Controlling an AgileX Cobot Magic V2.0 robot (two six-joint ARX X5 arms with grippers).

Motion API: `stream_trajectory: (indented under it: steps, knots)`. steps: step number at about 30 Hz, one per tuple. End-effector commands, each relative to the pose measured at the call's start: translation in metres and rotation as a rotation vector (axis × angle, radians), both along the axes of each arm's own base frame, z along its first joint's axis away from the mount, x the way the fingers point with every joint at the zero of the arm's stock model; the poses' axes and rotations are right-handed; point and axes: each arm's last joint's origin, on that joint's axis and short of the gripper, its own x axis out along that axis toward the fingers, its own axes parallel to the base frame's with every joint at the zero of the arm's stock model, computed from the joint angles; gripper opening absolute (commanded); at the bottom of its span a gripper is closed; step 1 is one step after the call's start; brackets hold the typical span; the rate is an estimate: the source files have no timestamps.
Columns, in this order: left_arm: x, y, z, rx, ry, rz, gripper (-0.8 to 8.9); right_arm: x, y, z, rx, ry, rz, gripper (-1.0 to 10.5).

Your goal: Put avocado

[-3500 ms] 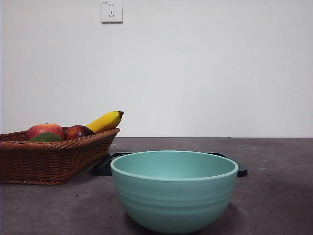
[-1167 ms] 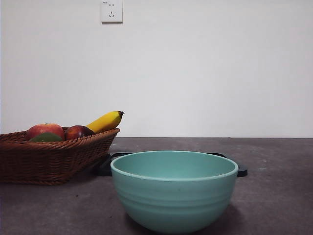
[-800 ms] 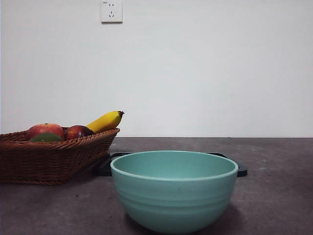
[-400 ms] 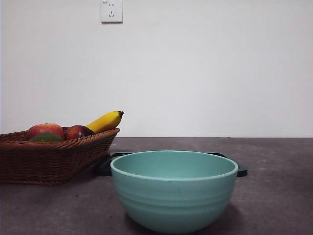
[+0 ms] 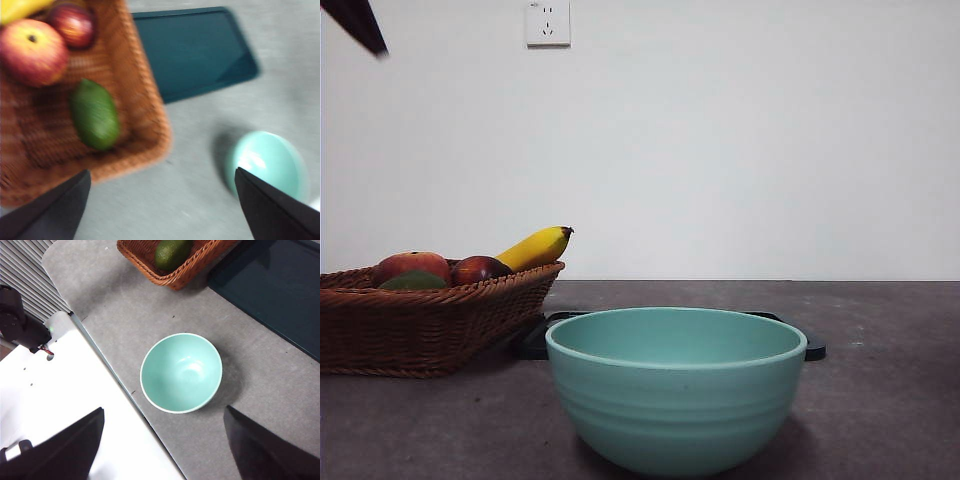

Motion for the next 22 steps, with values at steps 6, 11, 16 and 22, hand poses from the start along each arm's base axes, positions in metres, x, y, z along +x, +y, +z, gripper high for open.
stream_trajectory:
  steps: [6, 11, 16, 22]
  knots:
    - [0.048, -0.022, -0.025, 0.143, 0.021, 0.062, 4.58, 0.000, 0.001, 0.005, 0.010, -0.018, 0.012, 3.8]
    - [0.073, -0.035, -0.048, 0.221, 0.035, 0.082, 4.58, 0.000, 0.002, 0.005, 0.010, -0.018, 0.011, 3.8]
    - [0.091, -0.043, -0.069, 0.272, 0.063, 0.094, 4.58, 0.000, 0.002, 0.005, 0.012, -0.012, 0.006, 3.8]
    - [0.108, -0.048, -0.091, 0.285, 0.087, 0.093, 4.58, 0.000, 0.002, 0.005, 0.016, -0.002, -0.002, 3.8]
